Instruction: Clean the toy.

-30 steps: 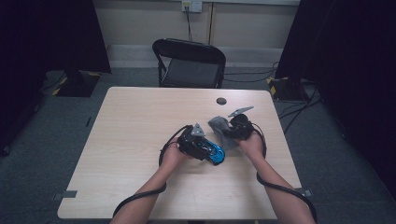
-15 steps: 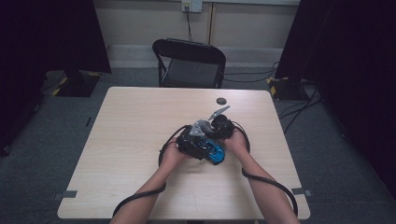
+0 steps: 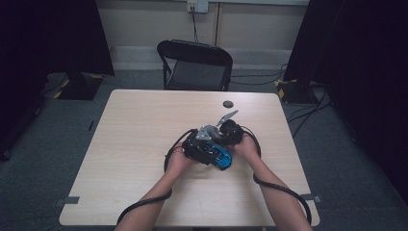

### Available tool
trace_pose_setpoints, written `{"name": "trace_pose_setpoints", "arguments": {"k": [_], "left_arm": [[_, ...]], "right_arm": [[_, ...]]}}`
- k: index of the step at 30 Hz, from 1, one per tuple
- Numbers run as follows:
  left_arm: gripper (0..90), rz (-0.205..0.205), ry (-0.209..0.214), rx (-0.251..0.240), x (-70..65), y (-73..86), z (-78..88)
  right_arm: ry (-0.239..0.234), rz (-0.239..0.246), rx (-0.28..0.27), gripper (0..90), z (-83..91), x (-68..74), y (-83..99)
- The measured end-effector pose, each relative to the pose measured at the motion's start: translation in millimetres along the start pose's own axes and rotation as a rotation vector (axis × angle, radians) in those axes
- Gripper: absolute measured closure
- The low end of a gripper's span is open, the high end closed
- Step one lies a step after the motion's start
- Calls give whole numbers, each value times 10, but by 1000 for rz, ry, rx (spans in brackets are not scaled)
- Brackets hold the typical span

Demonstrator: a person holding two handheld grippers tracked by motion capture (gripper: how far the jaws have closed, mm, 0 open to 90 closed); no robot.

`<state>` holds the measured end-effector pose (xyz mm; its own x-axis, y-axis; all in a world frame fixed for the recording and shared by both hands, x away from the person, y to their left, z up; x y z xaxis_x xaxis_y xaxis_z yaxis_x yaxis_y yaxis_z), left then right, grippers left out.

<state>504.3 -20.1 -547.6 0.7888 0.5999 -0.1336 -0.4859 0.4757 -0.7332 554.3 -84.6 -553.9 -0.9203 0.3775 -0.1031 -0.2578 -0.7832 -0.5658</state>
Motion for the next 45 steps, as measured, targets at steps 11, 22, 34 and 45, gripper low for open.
{"name": "trace_pose_setpoints", "arguments": {"k": [11, 22, 34, 45], "left_arm": [[156, 29, 17, -10, -19, -19, -4], [157, 34, 11, 6, -28, -22, -6], [160, 20, 13, 25, -65, -27, -17], [163, 23, 13, 25, -79, -32, -22]], "right_arm": [[-15, 1, 2, 783, 80, 22, 103], [-15, -13, -6, 782, 204, 55, 269], [-1, -19, -24, 781, 362, 115, 482], [3, -16, -26, 781, 479, 167, 642]]}}
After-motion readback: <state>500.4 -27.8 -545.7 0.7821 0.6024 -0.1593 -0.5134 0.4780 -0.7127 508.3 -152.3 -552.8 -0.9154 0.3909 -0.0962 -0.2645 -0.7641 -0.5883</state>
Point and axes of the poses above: each handheld gripper's, and its own axes: z roughly backward along the jaws, y roughly out of its underside, x roughly to its left, the point moved 10 cm from there along -z, roughly forward along the jaws, and after that the axes turned 11 degrees about z, right-handed, at the moved point
